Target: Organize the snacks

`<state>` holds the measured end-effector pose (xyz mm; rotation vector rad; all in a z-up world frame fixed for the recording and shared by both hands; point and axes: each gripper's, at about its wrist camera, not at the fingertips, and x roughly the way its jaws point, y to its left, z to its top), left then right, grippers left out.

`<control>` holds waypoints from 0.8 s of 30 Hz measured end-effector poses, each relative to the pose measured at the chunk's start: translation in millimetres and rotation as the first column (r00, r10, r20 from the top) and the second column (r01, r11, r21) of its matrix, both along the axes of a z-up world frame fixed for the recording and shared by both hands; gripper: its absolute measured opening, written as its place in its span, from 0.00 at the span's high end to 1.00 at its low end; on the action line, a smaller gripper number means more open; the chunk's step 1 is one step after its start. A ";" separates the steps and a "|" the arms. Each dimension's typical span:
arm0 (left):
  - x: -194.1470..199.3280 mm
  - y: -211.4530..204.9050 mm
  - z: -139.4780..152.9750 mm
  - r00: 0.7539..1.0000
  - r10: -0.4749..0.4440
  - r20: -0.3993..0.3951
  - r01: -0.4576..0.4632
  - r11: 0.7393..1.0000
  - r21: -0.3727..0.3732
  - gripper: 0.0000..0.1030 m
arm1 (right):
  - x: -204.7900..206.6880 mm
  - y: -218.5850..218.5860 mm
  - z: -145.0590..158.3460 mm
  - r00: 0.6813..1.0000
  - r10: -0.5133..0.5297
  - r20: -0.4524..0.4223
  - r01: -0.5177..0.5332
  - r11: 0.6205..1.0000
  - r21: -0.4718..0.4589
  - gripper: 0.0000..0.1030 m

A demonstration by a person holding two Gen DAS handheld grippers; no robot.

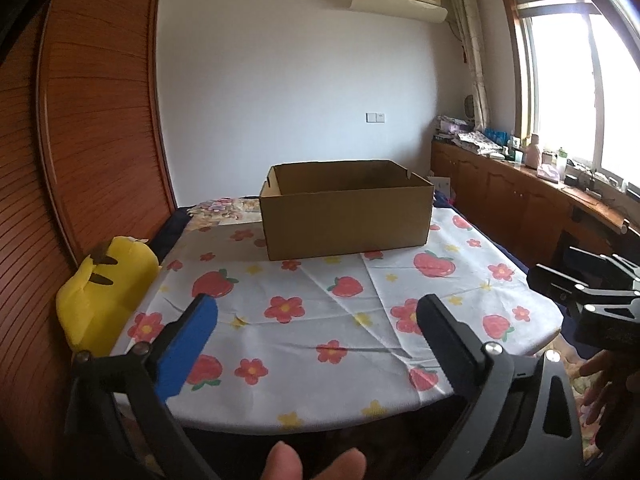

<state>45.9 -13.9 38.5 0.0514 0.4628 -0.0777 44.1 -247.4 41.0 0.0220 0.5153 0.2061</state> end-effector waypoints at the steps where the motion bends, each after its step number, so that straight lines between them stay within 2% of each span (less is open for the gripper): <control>1: -2.7 1.8 0.2 1.000 0.003 0.006 -0.003 1.000 -0.006 0.01 | -0.7 0.4 -0.2 1.000 -0.002 0.002 0.002 1.000 -0.001 0.11; 7: -15.7 9.3 0.6 0.998 0.054 0.035 -0.054 0.999 0.000 0.01 | -6.5 5.6 -3.2 1.000 -0.021 0.024 0.021 1.000 -0.019 0.11; 13: -21.2 11.5 -1.6 0.997 0.075 0.032 -0.075 0.997 0.015 0.01 | -11.3 6.0 -5.6 0.999 -0.033 0.027 0.034 0.999 -0.013 0.11; 24: -22.1 8.7 -7.8 0.997 0.074 0.020 -0.074 0.997 0.029 0.01 | -15.9 7.1 -7.3 0.998 -0.047 0.036 0.048 0.999 -0.022 0.11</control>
